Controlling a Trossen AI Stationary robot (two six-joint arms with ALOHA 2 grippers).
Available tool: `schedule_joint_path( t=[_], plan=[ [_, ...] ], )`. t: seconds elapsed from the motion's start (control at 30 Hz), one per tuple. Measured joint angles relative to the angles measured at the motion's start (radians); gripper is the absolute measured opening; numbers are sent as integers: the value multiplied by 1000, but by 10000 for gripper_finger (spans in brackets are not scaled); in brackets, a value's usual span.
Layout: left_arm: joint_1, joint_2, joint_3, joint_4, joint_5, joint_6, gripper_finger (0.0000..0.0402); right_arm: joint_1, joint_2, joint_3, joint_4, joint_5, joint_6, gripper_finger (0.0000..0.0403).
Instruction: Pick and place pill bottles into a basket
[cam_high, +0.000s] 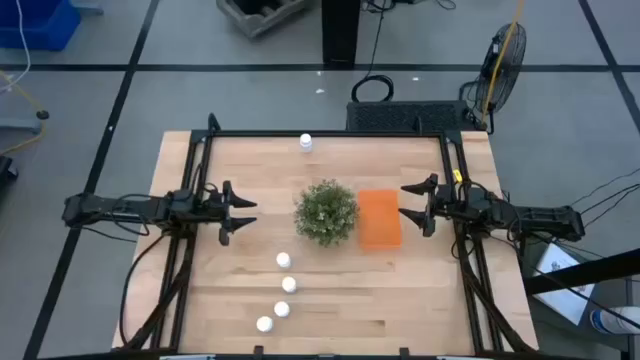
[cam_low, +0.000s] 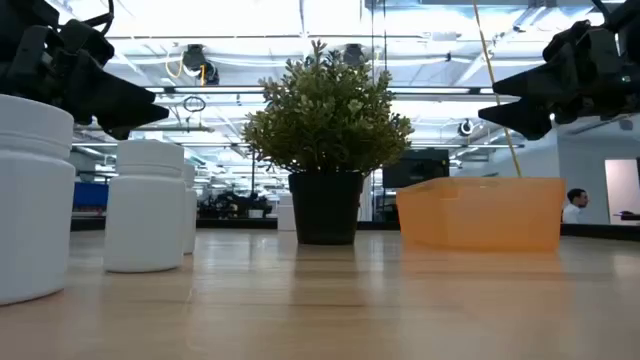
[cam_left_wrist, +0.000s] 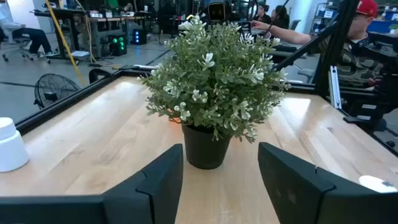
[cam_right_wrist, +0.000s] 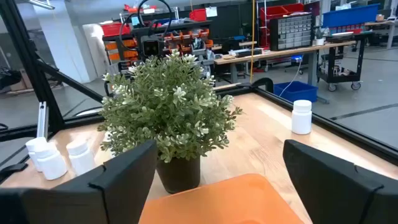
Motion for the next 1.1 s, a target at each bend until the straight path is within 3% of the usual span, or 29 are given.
schedule_joint_path(
  t=[0.53, 0.7, 0.8, 0.9, 1.1],
  plan=[
    [0, 0, 0, 2, 0, 1, 214, 0, 0, 0, 4, 0, 0, 338],
    [-1, 0, 26, 87, 22, 71, 214, 0, 6, 33, 109, 2, -14, 338],
    [-1, 17, 102, 31, 52, 83, 214, 0, 42, 104, 27, 2, -24, 338],
    [-1, 78, 224, -149, 52, 62, 214, 0, 107, 218, 24, 2, -32, 338],
    [-1, 319, 526, -317, 52, 25, 214, 0, 352, 456, 6, -2, 6, 338]
  ],
)
